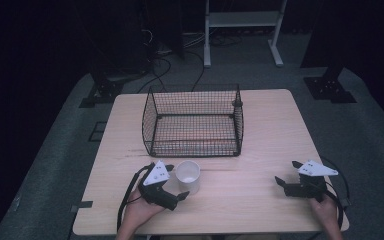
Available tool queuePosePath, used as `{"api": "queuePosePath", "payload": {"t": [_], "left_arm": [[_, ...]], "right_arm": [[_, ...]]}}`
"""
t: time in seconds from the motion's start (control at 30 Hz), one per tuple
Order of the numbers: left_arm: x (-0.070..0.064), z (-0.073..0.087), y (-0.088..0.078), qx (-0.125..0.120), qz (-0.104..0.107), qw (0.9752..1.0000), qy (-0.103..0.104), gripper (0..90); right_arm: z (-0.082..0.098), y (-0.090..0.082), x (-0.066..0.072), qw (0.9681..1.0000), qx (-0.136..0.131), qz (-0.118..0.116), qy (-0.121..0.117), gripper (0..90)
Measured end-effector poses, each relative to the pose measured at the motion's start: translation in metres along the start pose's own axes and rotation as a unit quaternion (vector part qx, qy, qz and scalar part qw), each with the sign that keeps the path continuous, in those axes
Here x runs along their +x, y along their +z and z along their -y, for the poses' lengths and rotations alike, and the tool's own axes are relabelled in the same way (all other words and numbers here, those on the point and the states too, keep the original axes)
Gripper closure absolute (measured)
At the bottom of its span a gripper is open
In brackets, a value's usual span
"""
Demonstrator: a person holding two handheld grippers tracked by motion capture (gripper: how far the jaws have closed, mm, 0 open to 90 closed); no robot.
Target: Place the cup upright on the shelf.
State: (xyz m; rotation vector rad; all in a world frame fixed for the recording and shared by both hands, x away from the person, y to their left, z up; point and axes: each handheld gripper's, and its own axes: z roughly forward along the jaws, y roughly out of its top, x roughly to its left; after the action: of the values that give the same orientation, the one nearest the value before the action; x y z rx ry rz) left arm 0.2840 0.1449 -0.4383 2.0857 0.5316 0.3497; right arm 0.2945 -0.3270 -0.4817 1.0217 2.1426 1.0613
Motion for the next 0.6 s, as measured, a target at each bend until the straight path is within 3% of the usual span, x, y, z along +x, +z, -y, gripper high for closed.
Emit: {"api": "queuePosePath", "payload": {"t": [0.6], "left_arm": [[0.006,-0.011,0.028,0.045,0.017,0.9988,0.004,3.1]], "right_arm": [[0.000,0.000,0.001,1.0000,0.003,0.001,-0.003,13.1]]}}
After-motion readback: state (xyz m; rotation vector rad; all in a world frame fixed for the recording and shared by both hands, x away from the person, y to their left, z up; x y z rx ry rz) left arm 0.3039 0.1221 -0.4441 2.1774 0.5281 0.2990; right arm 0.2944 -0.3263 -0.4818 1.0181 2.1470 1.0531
